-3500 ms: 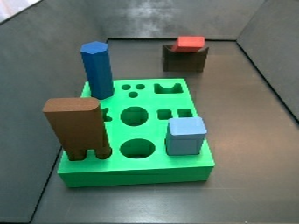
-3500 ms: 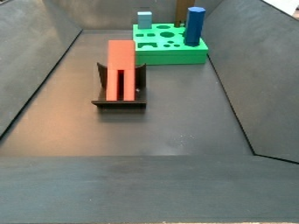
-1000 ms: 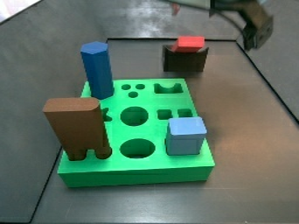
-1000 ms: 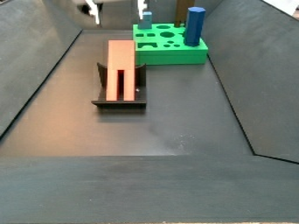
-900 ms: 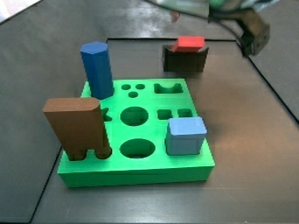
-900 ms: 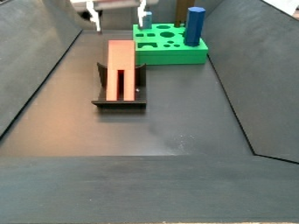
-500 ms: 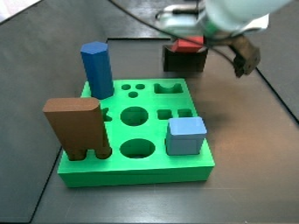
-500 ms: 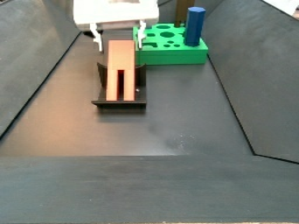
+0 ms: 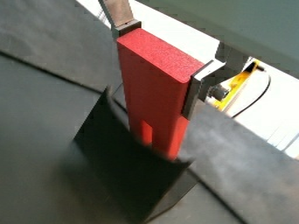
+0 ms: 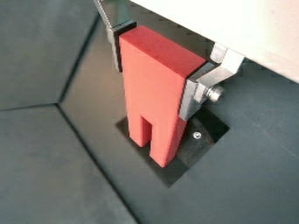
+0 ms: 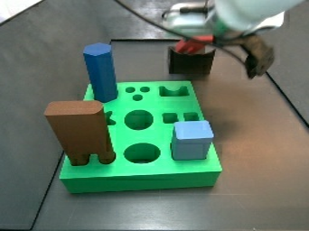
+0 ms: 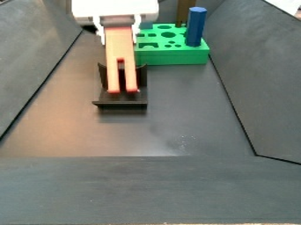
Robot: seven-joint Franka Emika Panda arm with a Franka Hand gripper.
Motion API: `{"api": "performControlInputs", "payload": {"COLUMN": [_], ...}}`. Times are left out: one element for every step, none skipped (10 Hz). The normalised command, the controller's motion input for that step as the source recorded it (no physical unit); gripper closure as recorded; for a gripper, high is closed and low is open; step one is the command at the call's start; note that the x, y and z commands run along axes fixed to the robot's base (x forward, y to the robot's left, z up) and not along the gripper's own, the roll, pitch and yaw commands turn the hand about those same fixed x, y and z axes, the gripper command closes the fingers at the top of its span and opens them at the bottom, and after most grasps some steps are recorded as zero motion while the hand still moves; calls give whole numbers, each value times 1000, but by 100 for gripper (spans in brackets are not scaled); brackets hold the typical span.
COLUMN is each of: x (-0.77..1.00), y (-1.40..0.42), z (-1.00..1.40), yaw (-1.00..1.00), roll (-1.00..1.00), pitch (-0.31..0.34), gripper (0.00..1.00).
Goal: Pick up the double-square object. Move up. Rotate the double-square object. Place the double-square object on the fixture. Regrasp the double-square object. Move to above the board. Insert the double-square object.
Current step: Move to above the board.
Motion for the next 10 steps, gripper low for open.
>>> {"api": "performControlInputs", "payload": {"x": [116, 117, 116, 117, 118, 116, 117, 118, 116, 116], "y": [-156, -155, -152, -149, -147, -143, -141, -136, -135, -127], "z": [1000, 1000, 1000, 1000, 1000, 1000, 1000, 1000, 1000, 1000], "yaw": [-36, -45, -47, -37, -29, -6, 10, 36, 48, 74], "roll": [146, 119, 110, 94, 81, 68, 57, 44, 39, 26], "pitch": [-5, 18, 35, 64, 82, 108, 121, 139, 146, 150], "gripper": [100, 100, 100, 100, 100, 100, 100, 100, 100, 100]}}
